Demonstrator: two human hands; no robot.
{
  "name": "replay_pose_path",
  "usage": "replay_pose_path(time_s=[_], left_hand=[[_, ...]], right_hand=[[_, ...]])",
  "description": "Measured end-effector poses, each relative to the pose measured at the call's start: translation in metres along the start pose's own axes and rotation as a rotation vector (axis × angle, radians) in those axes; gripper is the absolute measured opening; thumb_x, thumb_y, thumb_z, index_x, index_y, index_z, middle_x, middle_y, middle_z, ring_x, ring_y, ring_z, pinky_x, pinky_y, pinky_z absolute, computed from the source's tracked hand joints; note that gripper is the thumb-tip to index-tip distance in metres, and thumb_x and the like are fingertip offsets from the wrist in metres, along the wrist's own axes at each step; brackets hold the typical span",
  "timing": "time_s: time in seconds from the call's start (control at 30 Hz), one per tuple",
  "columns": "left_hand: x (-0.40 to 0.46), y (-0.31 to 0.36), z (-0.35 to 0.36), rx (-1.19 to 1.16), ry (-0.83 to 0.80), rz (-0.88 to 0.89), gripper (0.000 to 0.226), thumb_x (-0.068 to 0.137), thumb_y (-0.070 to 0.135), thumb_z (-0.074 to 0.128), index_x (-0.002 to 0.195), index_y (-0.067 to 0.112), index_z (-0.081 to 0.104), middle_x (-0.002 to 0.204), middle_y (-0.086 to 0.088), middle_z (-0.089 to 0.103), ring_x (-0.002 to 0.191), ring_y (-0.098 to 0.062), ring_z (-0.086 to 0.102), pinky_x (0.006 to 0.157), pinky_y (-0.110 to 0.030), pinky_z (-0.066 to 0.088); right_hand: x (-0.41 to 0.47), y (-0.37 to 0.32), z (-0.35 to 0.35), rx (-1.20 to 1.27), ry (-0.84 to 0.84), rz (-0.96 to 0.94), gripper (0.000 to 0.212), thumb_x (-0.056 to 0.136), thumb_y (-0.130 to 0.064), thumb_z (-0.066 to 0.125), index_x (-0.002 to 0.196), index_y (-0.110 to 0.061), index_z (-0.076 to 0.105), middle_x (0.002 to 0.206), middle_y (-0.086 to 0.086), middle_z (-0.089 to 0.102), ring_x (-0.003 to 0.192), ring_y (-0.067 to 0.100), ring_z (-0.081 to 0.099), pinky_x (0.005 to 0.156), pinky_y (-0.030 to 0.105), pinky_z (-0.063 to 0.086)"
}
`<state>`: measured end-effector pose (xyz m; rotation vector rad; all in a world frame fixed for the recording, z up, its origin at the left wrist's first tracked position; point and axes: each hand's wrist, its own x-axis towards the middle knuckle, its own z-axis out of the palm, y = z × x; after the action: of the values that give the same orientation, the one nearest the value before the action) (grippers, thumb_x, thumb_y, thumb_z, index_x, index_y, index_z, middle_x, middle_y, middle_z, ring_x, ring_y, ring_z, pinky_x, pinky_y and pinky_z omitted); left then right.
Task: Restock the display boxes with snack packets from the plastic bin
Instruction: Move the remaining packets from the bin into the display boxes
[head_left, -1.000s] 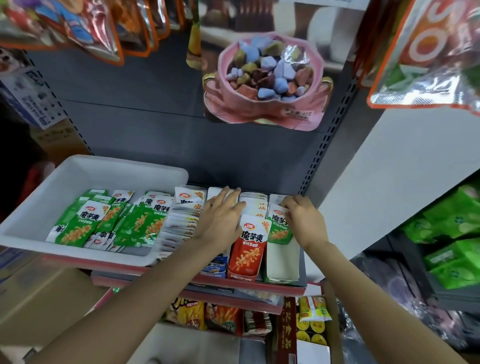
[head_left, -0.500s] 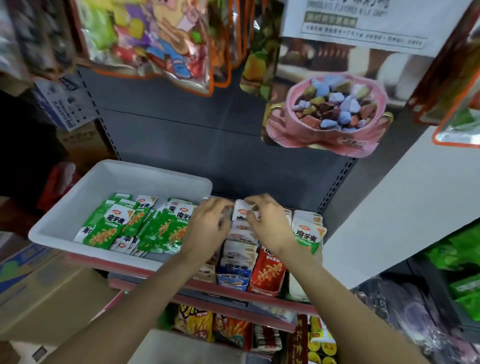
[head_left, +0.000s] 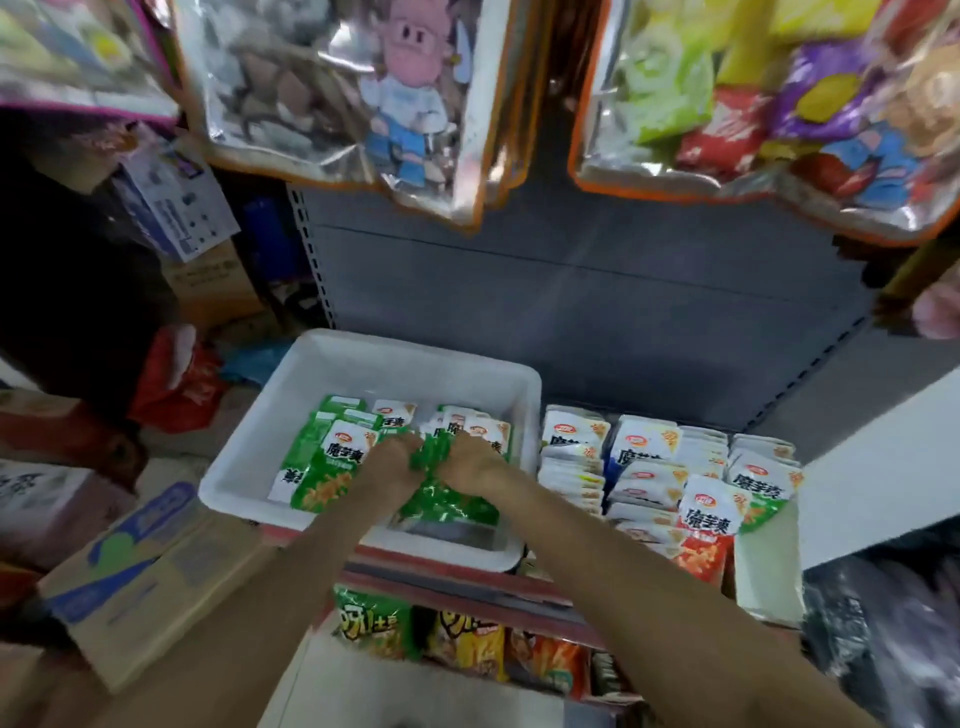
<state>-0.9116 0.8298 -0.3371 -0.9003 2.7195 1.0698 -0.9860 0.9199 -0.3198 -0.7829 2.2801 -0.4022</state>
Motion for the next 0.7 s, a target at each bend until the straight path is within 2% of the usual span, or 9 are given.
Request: replay_pose_path(time_s=[0.07, 0.13, 0.2, 0.27, 0.33, 0.4, 0.47, 0.57, 0.7], left_hand=[[0.008, -0.009, -0.001, 0.041, -0.097, -0.004, 0.015, 0.092, 0.011, 0.054, 0.1, 0.001, 0.063, 0.096, -0.014, 0.065, 0.075, -0.018, 0.059, 0.059, -0.02, 0.045], [0.014, -0.016, 0.0, 0.101, -0.164, -0.011, 0.014, 0.09, 0.001, 0.05, 0.1, -0.003, 0.059, 0.095, -0.015, 0.059, 0.075, -0.018, 0.053, 0.059, -0.021, 0.043], [0.02, -0.02, 0.003, 0.137, -0.211, -0.008, 0.013, 0.089, -0.002, 0.048, 0.097, -0.003, 0.058, 0.095, -0.015, 0.057, 0.079, -0.021, 0.055, 0.068, -0.028, 0.05], [0.024, -0.024, 0.007, 0.169, -0.216, -0.002, 0.014, 0.088, -0.001, 0.048, 0.097, 0.0, 0.059, 0.099, -0.012, 0.057, 0.085, -0.021, 0.057, 0.076, -0.031, 0.052], [0.027, -0.024, 0.012, 0.133, -0.207, -0.019, 0.026, 0.091, 0.002, 0.048, 0.112, 0.006, 0.061, 0.111, -0.01, 0.058, 0.078, -0.014, 0.056, 0.065, -0.023, 0.048], [0.029, -0.021, 0.017, 0.076, -0.177, -0.028, 0.027, 0.094, 0.01, 0.05, 0.119, 0.008, 0.06, 0.113, -0.011, 0.06, 0.065, -0.006, 0.049, 0.056, -0.017, 0.039], [0.031, -0.018, 0.02, 0.006, -0.131, -0.074, 0.026, 0.093, 0.019, 0.057, 0.113, 0.003, 0.065, 0.099, -0.009, 0.063, 0.064, -0.006, 0.048, 0.059, -0.016, 0.039], [0.032, -0.01, 0.02, -0.1, -0.047, -0.166, 0.025, 0.09, 0.019, 0.062, 0.101, -0.002, 0.069, 0.098, -0.014, 0.066, 0.081, -0.018, 0.058, 0.079, -0.025, 0.047], [0.024, 0.0, 0.007, -0.253, 0.07, -0.155, 0.012, 0.093, 0.015, 0.057, 0.087, 0.006, 0.059, 0.112, -0.016, 0.063, 0.107, -0.029, 0.058, 0.086, -0.032, 0.043]], right_hand=[[0.012, 0.004, 0.01, -0.042, -0.021, 0.059, 0.017, 0.095, -0.018, 0.049, 0.101, -0.006, 0.059, 0.101, 0.011, 0.058, 0.096, 0.021, 0.057, 0.08, 0.029, 0.053], [0.017, 0.012, 0.016, 0.01, -0.012, 0.072, 0.029, 0.096, -0.014, 0.048, 0.12, 0.0, 0.055, 0.082, 0.0, 0.048, 0.097, 0.017, 0.047, 0.1, 0.034, 0.043], [0.021, 0.021, 0.022, 0.067, 0.0, 0.08, 0.032, 0.096, -0.013, 0.047, 0.124, 0.001, 0.053, 0.086, 0.0, 0.048, 0.093, 0.014, 0.043, 0.097, 0.032, 0.042], [0.023, 0.025, 0.029, 0.059, -0.028, 0.109, 0.027, 0.096, -0.009, 0.044, 0.12, 0.001, 0.055, 0.096, 0.005, 0.054, 0.09, 0.017, 0.053, 0.083, 0.03, 0.048], [0.023, 0.024, 0.034, 0.102, -0.038, 0.113, 0.024, 0.096, -0.003, 0.039, 0.116, -0.001, 0.053, 0.096, 0.008, 0.056, 0.088, 0.02, 0.056, 0.075, 0.029, 0.047], [0.025, 0.024, 0.037, 0.169, -0.028, 0.11, 0.028, 0.095, 0.001, 0.037, 0.119, -0.004, 0.05, 0.103, 0.012, 0.059, 0.093, 0.026, 0.059, 0.082, 0.034, 0.051], [0.024, 0.025, 0.037, 0.264, -0.008, 0.104, 0.038, 0.094, 0.005, 0.036, 0.13, -0.005, 0.046, 0.115, 0.017, 0.059, 0.1, 0.029, 0.06, 0.091, 0.039, 0.051], [0.02, 0.025, 0.035, 0.405, 0.021, 0.101, 0.046, 0.095, 0.005, 0.037, 0.139, -0.004, 0.038, 0.124, 0.015, 0.056, 0.106, 0.025, 0.056, 0.097, 0.035, 0.046], [0.01, 0.02, 0.016, 0.522, 0.171, 0.017, 0.036, 0.087, 0.002, 0.051, 0.119, -0.015, 0.05, 0.102, 0.005, 0.06, 0.092, 0.019, 0.057, 0.084, 0.035, 0.049]])
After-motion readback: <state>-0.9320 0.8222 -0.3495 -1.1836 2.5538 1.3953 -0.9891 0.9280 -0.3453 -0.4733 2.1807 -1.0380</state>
